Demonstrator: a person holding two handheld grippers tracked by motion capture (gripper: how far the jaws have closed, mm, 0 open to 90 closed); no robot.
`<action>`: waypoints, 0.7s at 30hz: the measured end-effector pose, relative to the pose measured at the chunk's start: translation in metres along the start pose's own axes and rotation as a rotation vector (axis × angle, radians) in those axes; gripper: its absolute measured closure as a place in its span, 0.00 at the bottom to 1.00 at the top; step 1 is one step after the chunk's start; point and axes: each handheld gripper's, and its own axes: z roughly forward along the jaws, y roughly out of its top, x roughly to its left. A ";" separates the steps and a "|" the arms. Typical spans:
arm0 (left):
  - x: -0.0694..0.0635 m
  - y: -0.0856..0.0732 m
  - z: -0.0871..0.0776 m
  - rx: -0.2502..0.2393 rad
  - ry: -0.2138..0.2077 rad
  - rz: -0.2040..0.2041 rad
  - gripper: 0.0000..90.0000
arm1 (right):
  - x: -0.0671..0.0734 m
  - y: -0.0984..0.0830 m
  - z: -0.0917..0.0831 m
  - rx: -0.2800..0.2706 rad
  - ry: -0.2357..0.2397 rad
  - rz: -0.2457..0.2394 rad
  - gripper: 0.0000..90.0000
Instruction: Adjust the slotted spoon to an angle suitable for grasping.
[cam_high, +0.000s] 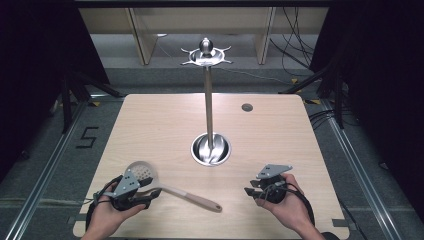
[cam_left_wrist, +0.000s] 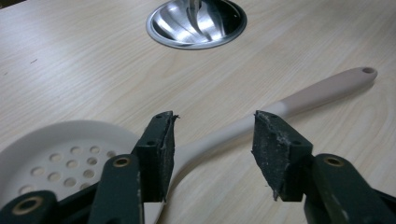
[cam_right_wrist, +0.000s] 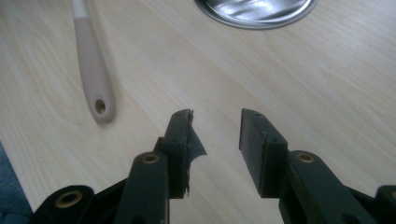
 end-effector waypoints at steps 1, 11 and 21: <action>-0.006 0.006 0.003 -0.001 -0.021 -0.004 0.62 | -0.002 0.000 0.000 -0.018 -0.010 0.001 0.72; -0.018 0.039 0.031 0.140 -0.113 0.190 0.79 | -0.005 -0.002 -0.001 -0.009 -0.011 0.003 0.72; -0.013 0.062 0.068 0.340 -0.290 0.459 0.64 | -0.007 -0.003 -0.001 -0.003 0.001 0.029 0.71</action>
